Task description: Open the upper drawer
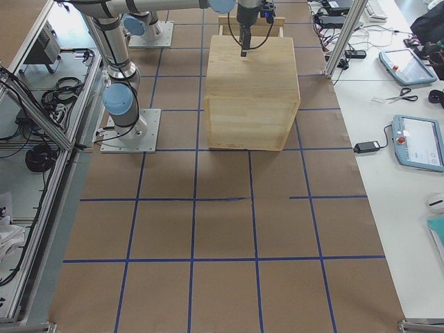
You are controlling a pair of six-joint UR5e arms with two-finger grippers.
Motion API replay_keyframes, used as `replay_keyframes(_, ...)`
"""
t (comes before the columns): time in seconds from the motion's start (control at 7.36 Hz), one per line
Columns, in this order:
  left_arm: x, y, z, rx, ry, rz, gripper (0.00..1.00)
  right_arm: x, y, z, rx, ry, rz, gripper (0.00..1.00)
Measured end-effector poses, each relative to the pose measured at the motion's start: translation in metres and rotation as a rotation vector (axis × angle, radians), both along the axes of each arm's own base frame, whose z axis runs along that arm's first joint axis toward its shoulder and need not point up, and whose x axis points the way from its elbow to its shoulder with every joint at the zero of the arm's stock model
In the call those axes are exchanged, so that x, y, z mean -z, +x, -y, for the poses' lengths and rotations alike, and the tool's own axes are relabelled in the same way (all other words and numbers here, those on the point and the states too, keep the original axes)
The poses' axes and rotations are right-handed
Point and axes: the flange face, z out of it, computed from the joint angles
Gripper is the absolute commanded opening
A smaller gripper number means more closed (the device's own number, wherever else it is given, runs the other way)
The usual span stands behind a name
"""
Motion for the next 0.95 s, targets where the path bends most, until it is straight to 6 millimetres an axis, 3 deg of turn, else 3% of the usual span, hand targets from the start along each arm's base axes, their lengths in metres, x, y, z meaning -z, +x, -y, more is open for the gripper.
replay_keyframes(0.41, -0.007, 0.003, -0.005, -0.004, 0.016, 0.003, 1.0, 0.0, 0.0, 0.0, 0.0, 0.0, 0.0, 1.0)
replay_keyframes(0.68, -0.043, 0.015, -0.014, -0.031, 0.049, 0.019, 1.0, 0.0, 0.0, 0.0, 0.0, 0.0, 0.0, 1.0)
replay_keyframes(0.95, -0.083, 0.059, -0.015, -0.105, 0.054, 0.036, 1.0, 0.0, 0.0, 0.0, 0.0, -0.001, 0.0, 1.0)
